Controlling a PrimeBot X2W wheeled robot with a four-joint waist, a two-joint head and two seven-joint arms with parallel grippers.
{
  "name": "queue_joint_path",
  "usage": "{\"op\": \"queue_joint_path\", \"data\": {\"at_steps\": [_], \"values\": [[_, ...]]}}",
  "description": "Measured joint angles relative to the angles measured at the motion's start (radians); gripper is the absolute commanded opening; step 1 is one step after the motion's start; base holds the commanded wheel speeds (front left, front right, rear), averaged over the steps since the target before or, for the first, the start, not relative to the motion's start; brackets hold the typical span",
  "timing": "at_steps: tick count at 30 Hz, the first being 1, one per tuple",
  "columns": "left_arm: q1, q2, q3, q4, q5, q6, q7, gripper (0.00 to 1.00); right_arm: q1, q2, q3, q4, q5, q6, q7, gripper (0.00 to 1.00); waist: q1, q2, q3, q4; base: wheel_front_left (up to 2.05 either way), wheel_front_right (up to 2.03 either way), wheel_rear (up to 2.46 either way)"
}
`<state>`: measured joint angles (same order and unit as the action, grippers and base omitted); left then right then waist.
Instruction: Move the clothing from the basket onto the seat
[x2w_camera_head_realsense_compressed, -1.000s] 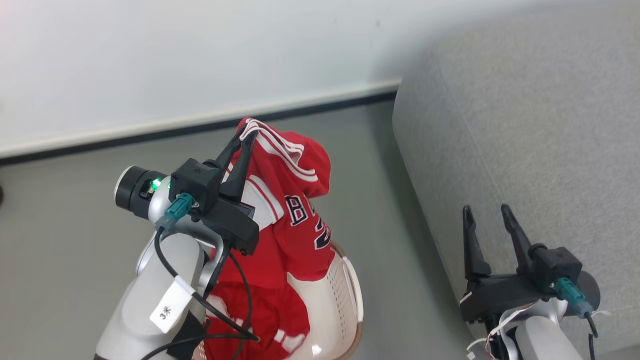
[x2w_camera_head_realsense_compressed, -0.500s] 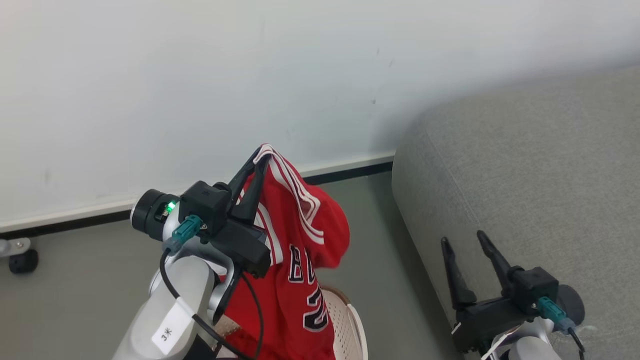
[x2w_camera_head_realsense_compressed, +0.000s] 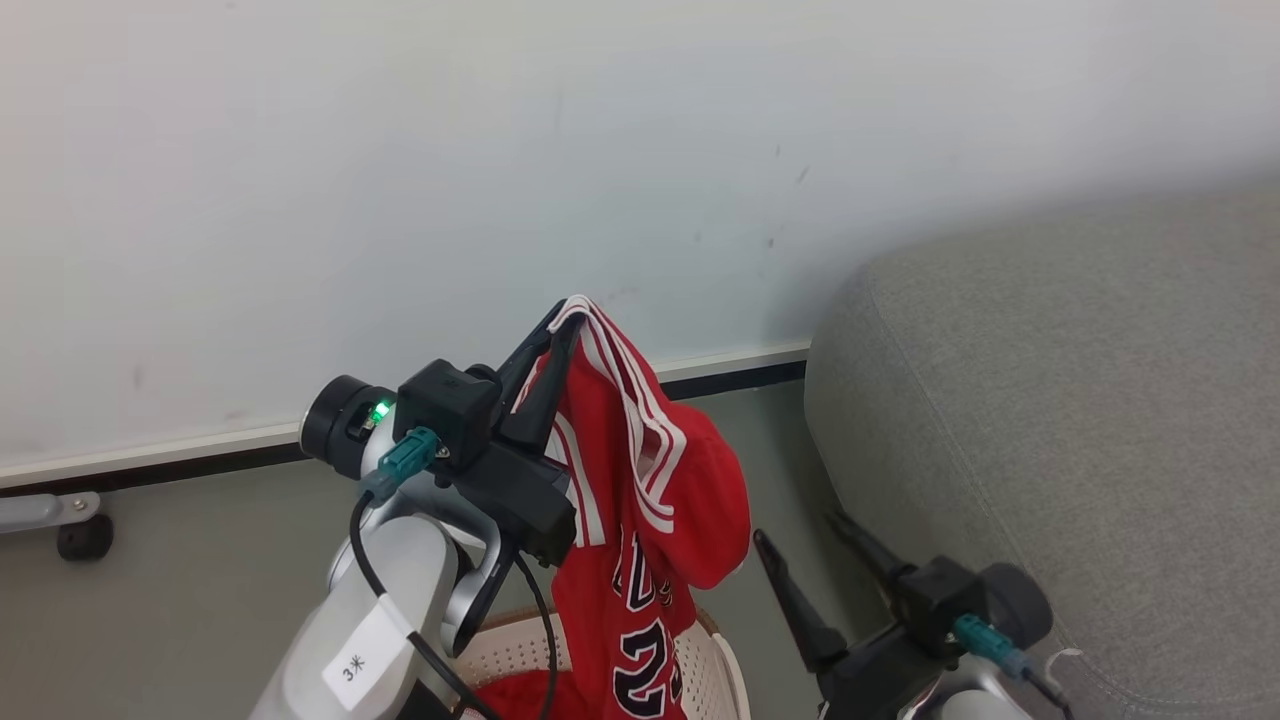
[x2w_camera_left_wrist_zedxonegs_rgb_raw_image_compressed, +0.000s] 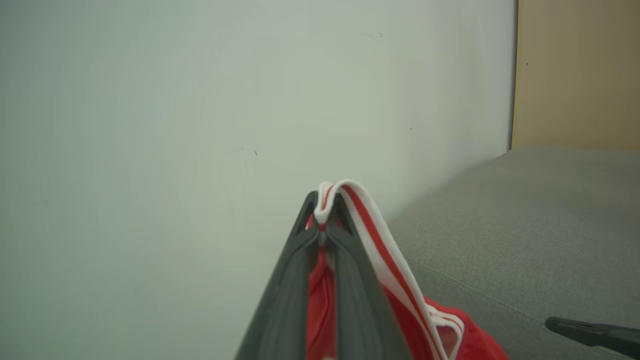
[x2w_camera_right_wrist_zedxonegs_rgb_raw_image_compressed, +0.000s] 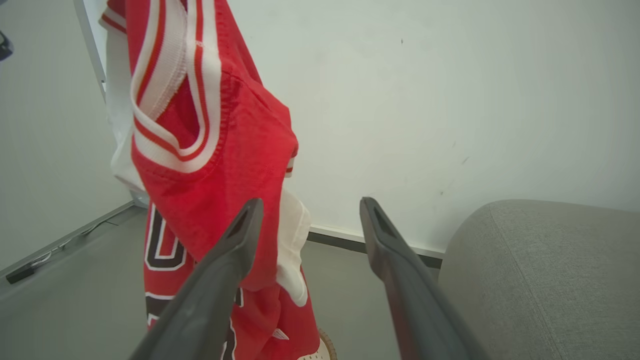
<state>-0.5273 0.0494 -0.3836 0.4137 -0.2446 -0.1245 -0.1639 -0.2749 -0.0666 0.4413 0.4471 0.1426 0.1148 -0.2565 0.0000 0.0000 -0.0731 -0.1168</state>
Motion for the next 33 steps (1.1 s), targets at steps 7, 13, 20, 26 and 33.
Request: {"op": "queue_joint_path", "data": {"at_steps": [7,13,20,26,33], "values": [[0.007,-0.001,-0.012,-0.035,-0.005,0.001,0.026,0.00,0.000,0.005,0.087,0.023,0.004,0.006,0.000,1.00,0.0000,0.0000,-0.011,0.014,0.00,0.00,0.00],[0.012,-0.002,-0.016,-0.056,-0.008,0.002,0.049,0.00,-0.003,0.005,0.155,0.045,0.008,0.009,0.000,1.00,0.0000,0.0000,-0.016,0.017,0.00,0.00,0.00],[0.025,-0.002,-0.032,-0.083,-0.010,0.010,0.080,0.00,-0.077,0.005,0.240,0.084,0.012,0.009,0.000,1.00,-0.0001,0.0000,-0.016,0.023,0.00,0.00,0.00],[0.024,-0.004,-0.062,-0.106,-0.011,0.010,0.106,0.00,-0.136,0.004,0.303,0.130,0.053,0.009,0.000,1.00,0.0000,0.0000,-0.011,0.038,0.00,0.00,0.00],[0.024,-0.004,-0.091,-0.137,-0.019,0.010,0.127,0.00,-0.205,0.003,0.374,0.200,0.061,0.010,0.000,1.00,0.0000,0.0000,-0.003,0.056,0.00,0.00,0.00]]}}
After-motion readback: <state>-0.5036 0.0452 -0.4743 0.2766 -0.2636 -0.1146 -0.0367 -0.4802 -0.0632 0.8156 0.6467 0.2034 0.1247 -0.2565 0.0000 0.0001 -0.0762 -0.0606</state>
